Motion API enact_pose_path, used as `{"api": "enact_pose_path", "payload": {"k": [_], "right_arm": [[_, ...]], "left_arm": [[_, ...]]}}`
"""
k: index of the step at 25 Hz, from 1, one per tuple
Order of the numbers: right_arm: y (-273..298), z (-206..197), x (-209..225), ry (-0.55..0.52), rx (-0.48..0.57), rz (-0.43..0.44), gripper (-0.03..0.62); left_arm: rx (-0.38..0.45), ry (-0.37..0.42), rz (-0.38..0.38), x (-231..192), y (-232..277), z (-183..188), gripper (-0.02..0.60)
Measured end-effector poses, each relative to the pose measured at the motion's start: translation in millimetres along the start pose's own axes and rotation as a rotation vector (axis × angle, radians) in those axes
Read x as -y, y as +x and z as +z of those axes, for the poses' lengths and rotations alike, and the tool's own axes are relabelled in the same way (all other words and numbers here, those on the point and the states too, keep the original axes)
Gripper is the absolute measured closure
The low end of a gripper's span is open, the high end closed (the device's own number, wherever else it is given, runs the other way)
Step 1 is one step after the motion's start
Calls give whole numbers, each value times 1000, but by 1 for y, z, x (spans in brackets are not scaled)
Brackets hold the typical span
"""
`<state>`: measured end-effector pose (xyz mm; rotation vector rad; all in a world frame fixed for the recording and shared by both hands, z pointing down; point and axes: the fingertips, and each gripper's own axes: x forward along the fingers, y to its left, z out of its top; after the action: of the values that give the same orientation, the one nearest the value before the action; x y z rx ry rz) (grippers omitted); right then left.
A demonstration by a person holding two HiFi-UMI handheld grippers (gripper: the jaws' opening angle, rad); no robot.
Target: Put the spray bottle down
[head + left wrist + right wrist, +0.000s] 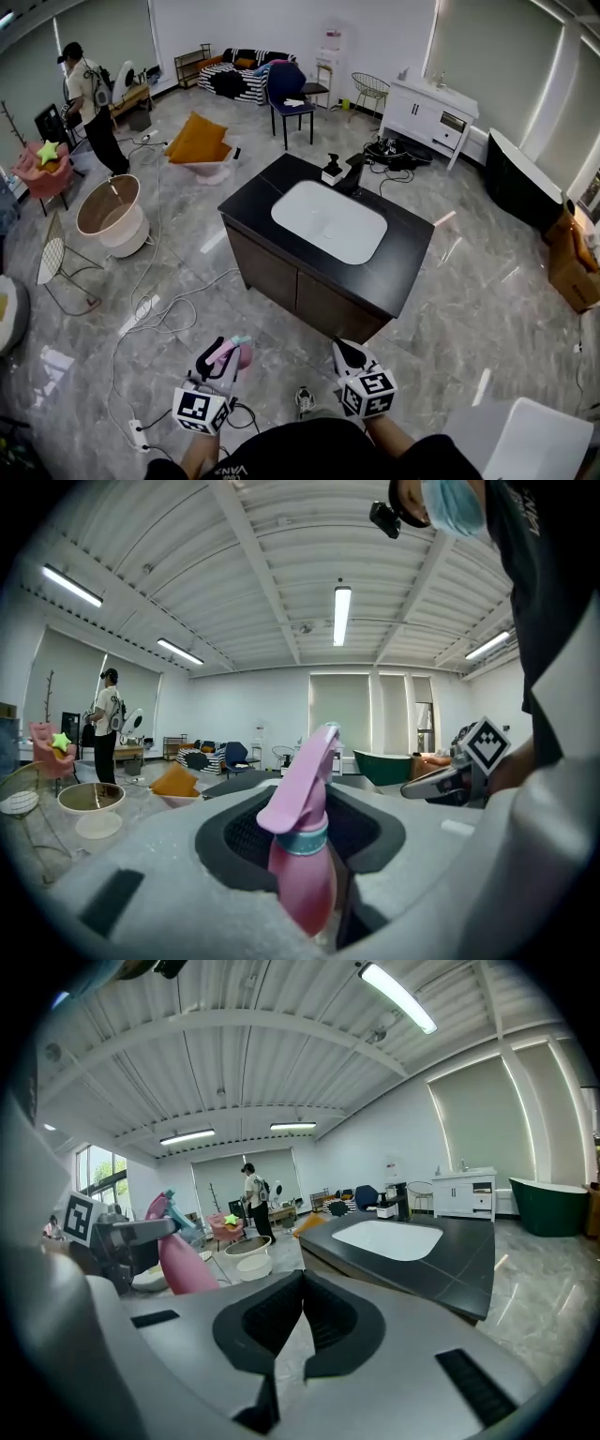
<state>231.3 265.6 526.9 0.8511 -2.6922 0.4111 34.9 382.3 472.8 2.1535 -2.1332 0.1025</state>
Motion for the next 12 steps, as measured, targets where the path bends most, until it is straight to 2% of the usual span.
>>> {"api": "enact_pose_path", "payload": {"k": [6,12], "right_arm": [[47,28,42,-15,-5,37,594],[87,39,69,-22,-13,62,594]], "left_arm": [[12,4,37,-12,60,11,439],[5,-31,87,-28,92,4,439]]}}
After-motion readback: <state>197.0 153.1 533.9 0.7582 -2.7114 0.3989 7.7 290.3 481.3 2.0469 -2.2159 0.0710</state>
